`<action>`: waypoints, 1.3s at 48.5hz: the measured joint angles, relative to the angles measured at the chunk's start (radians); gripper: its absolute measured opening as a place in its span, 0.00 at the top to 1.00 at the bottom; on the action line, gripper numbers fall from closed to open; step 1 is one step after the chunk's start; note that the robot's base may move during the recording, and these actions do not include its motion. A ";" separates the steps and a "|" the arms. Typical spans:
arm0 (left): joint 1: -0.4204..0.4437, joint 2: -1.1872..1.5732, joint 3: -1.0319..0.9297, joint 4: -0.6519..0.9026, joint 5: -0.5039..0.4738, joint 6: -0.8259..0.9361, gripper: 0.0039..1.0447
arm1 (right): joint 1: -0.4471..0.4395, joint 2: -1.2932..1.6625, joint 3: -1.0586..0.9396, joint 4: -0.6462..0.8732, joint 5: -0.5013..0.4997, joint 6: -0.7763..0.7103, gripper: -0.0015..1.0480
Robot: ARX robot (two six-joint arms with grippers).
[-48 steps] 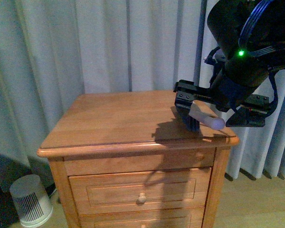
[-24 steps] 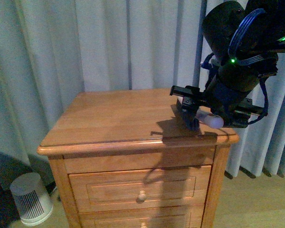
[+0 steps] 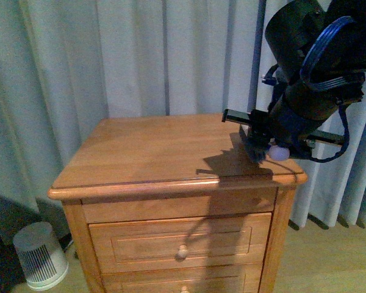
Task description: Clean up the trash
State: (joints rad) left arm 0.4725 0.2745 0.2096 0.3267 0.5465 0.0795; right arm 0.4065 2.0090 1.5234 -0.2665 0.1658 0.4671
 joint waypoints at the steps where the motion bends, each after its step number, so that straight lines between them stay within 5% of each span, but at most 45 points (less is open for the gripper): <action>1: 0.000 0.000 0.000 0.000 0.000 0.000 0.73 | 0.000 -0.014 -0.020 0.026 0.011 -0.016 0.80; 12: 0.000 0.000 0.000 0.000 0.000 0.000 0.73 | -0.002 -0.288 -0.310 0.428 0.130 -0.233 0.80; 20: 0.000 0.000 0.000 0.000 0.000 0.000 0.73 | -0.015 -0.705 -0.712 0.711 0.169 -0.360 0.80; 40: 0.000 0.000 0.000 0.000 0.000 0.000 0.73 | -0.087 -1.477 -1.173 0.499 0.230 -0.348 0.80; 63: 0.000 0.000 0.000 0.000 0.000 0.000 0.73 | -0.059 -1.553 -1.189 0.464 0.253 -0.348 0.80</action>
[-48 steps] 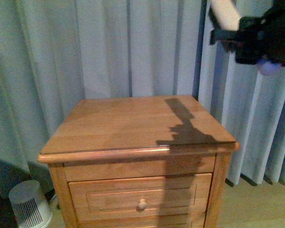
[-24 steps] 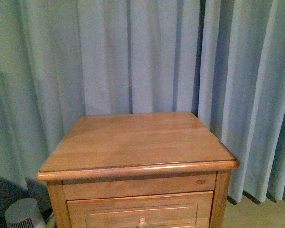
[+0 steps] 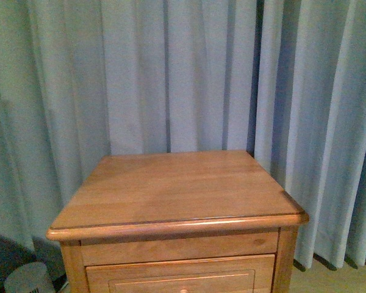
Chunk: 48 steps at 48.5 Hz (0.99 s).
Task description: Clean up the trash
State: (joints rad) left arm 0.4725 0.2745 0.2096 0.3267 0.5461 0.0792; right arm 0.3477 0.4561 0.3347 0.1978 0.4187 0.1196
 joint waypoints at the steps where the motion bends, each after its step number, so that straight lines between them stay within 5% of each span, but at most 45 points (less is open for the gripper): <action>1: 0.000 0.000 0.000 0.000 0.000 0.000 0.73 | 0.000 -0.001 0.000 0.000 0.001 0.000 0.80; 48: 0.003 -0.005 -0.002 -0.001 -0.002 -0.004 0.73 | 0.004 -0.002 -0.002 -0.002 0.003 0.000 0.80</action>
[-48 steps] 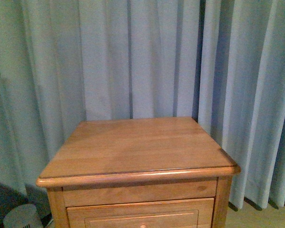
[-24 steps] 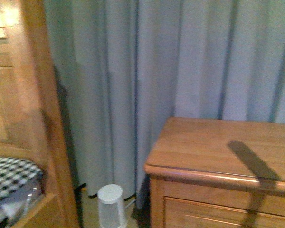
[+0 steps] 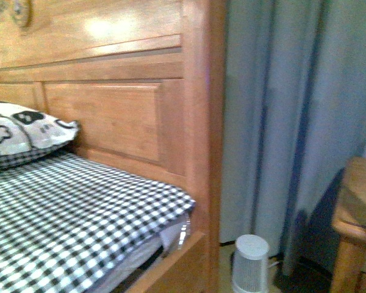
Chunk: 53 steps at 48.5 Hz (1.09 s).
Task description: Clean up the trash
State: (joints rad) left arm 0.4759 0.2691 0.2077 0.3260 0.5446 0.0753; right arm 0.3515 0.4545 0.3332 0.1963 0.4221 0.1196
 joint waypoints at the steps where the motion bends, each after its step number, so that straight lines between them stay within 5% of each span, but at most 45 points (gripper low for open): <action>1: 0.000 0.000 0.000 0.000 -0.001 0.000 0.73 | 0.000 0.000 0.000 0.000 0.000 0.000 0.80; 41: 0.004 0.002 0.000 -0.009 -0.021 -0.014 0.73 | 0.003 0.003 0.000 0.000 -0.012 0.000 0.80; 48: 0.115 0.111 0.182 -0.476 0.106 -0.071 0.73 | 0.001 0.004 -0.001 0.000 0.001 0.000 0.80; 53: 0.161 0.264 0.237 -0.509 0.145 0.010 0.73 | 0.001 -0.005 0.000 0.000 0.002 0.000 0.80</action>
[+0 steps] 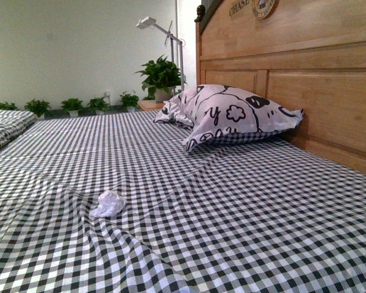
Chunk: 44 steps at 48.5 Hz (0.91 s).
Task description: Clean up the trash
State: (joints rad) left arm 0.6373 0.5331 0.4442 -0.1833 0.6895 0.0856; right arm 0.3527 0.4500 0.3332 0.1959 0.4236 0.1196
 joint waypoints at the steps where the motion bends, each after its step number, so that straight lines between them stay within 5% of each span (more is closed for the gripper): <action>1: 0.000 0.034 0.011 0.018 0.006 0.027 0.73 | 0.000 0.000 0.000 0.000 0.000 0.000 0.80; 12: -0.017 0.340 0.090 0.121 0.095 0.374 0.73 | 0.001 0.003 0.000 0.000 -0.001 0.000 0.80; 21: -0.069 0.549 0.116 0.124 0.053 0.729 0.73 | 0.001 0.002 0.000 0.000 -0.001 0.000 0.80; 44: -0.253 0.797 0.257 0.124 -0.068 0.925 0.73 | 0.001 0.002 0.000 0.000 -0.001 0.000 0.80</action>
State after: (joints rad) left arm 0.3843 1.3304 0.7013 -0.0589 0.6212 1.0103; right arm 0.3534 0.4519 0.3328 0.1959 0.4225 0.1196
